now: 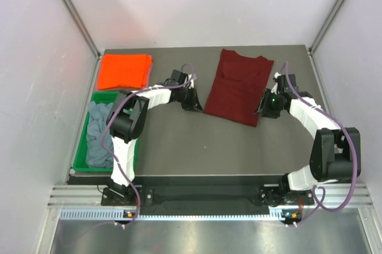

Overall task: Fold and stack the t-shirts
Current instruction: Fold the tshirt

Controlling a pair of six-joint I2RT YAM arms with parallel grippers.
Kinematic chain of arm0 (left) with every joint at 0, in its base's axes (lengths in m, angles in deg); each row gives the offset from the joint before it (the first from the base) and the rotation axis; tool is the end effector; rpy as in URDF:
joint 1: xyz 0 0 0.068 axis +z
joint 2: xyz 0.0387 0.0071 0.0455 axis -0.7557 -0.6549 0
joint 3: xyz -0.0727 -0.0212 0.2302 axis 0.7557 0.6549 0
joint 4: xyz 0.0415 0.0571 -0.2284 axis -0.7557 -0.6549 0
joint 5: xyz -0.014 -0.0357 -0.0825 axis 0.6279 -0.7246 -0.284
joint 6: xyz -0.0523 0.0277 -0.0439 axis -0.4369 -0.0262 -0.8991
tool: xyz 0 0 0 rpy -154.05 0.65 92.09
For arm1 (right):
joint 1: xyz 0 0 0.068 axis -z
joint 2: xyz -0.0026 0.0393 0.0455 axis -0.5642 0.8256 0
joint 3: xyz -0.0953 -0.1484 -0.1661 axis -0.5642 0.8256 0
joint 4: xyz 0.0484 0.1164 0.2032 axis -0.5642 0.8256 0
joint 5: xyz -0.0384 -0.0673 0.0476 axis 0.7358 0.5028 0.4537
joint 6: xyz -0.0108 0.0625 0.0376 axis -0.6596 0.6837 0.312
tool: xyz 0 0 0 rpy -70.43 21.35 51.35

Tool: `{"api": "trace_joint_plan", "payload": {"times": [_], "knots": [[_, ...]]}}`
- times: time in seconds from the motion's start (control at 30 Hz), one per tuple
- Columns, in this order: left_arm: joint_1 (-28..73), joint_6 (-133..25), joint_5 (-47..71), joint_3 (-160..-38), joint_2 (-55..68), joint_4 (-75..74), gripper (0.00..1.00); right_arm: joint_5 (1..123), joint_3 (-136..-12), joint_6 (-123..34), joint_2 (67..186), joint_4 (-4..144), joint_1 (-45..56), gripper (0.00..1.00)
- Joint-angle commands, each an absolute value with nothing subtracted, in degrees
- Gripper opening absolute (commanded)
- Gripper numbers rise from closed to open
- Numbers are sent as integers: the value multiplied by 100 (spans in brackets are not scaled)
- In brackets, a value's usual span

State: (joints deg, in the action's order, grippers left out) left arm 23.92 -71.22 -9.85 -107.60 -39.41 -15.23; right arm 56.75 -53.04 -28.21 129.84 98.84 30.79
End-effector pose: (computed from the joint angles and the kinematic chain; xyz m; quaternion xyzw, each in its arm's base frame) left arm 0.3701 -0.2082 0.1094 0.0486 0.9194 -0.3580 0.1555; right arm 0.2868 0.0315 0.1736 0.1307 0.9484 0.1655 0.2369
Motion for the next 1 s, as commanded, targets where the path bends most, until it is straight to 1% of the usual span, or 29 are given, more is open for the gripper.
{"api": "trace_joint_plan", "payload": {"times": [0.0, 0.1, 0.2, 0.23, 0.3, 0.33, 0.47, 0.67, 0.77, 0.83, 0.87, 0.9, 0.93, 0.97], "knots": [[2387, -7244, -824, -10426, -3445, -1315, 0, 5641, -5263, -2952, 12722, 9795, 3171, 41], [2395, -7218, -640, -10338, -3322, -1402, 1, 5641, -5255, -2987, 12695, 9812, 3162, 41], [2413, -7235, -463, -10355, -3216, -1359, 19, 5632, -5237, -2988, 12669, 9786, 3162, 41], [2422, -7244, -516, -10364, -3190, -1298, 29, 5623, -5228, -2979, 12669, 9777, 3162, 41], [2422, -7306, -795, -10434, -3146, -1088, 34, 5641, -5228, -3005, 12678, 9777, 3162, 41], [2413, -7323, -911, -10434, -3128, -991, 38, 5649, -5228, -3014, 12686, 9786, 3162, 41], [2369, -7341, -1202, -10592, -3163, -823, 41, 5676, -5211, -3075, 12652, 9795, 3171, 41], [2334, -7341, -1360, -10654, -3470, -709, 41, 5659, -5149, -3014, 12678, 9733, 3171, 41], [2316, -7341, -1395, -10645, -3655, -708, 40, 5641, -5131, -2988, 12652, 9751, 3171, 41], [2290, -7332, -1439, -10619, -3734, -700, 36, 5676, -5123, -2996, 12616, 9812, 3162, 41], [2281, -7332, -1491, -10602, -3752, -708, 31, 5685, -5123, -3005, 12573, 9856, 3171, 41], [2264, -7341, -1518, -10575, -3769, -691, 20, 5702, -5131, -3023, 12546, 9874, 3171, 41], [2255, -7350, -1562, -10549, -3761, -674, 12, 5711, -5132, -3023, 12520, 9900, 3171, 41], [2229, -7428, -1632, -10470, -3734, -612, 7, 5711, -5132, -3014, 12467, 9944, 3180, 41]]}}
